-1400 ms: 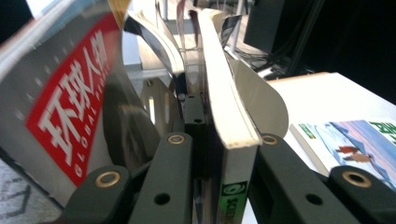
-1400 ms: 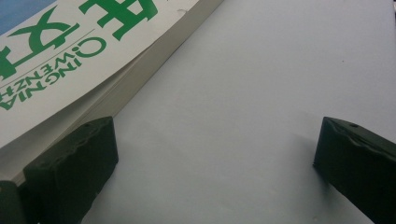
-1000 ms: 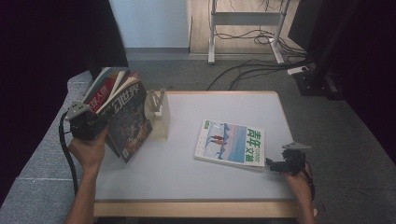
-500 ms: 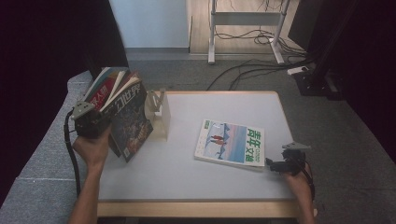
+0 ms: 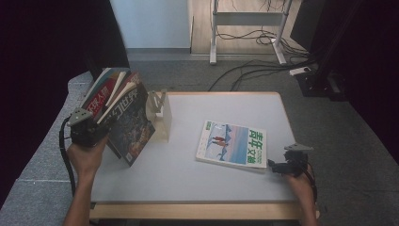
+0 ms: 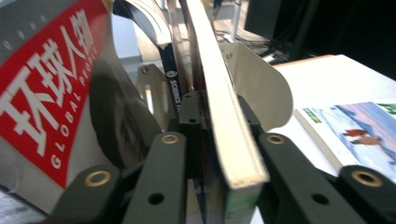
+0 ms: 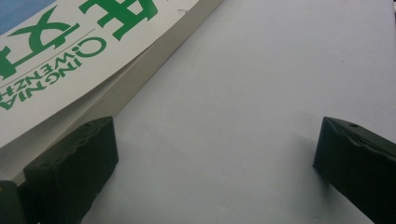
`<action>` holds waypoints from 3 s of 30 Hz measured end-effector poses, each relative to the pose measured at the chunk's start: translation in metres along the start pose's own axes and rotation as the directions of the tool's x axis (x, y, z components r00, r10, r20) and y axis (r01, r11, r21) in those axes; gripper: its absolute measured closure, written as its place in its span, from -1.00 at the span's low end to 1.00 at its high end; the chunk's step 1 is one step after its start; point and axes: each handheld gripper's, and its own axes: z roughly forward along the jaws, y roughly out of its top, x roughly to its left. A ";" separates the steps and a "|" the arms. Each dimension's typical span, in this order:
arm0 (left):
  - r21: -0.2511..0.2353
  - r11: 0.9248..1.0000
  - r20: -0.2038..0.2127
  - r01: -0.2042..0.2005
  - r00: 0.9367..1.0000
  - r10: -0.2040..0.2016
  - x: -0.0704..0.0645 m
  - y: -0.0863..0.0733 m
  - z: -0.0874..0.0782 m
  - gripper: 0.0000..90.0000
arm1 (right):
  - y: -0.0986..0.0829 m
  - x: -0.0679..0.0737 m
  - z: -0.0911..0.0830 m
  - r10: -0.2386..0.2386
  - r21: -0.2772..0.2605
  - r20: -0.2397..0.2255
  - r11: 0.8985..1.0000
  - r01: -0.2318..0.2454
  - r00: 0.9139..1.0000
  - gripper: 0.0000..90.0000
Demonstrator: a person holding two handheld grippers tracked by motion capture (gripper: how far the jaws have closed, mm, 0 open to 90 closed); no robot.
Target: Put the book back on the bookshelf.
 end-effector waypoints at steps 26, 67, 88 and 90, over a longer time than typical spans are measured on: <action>0.044 0.999 -0.106 0.011 0.994 -0.007 -0.007 0.020 0.012 0.84 | 0.000 0.000 0.000 -0.001 0.000 -0.001 1.000 0.001 1.000 -1.00; -0.002 1.000 -0.096 -0.019 0.995 0.019 -0.027 0.049 0.018 0.84 | 0.000 0.000 0.000 0.001 0.000 -0.002 1.000 -0.001 1.000 -1.00; -0.041 0.999 -0.060 0.017 0.998 -0.020 -0.014 0.005 0.035 0.81 | 0.000 0.000 0.000 0.000 -0.001 -0.001 1.000 0.000 1.000 -1.00; -0.036 0.999 -0.048 0.013 0.999 -0.014 -0.014 0.004 0.035 0.74 | 0.000 0.000 0.000 0.000 -0.001 -0.001 1.000 0.000 1.000 -1.00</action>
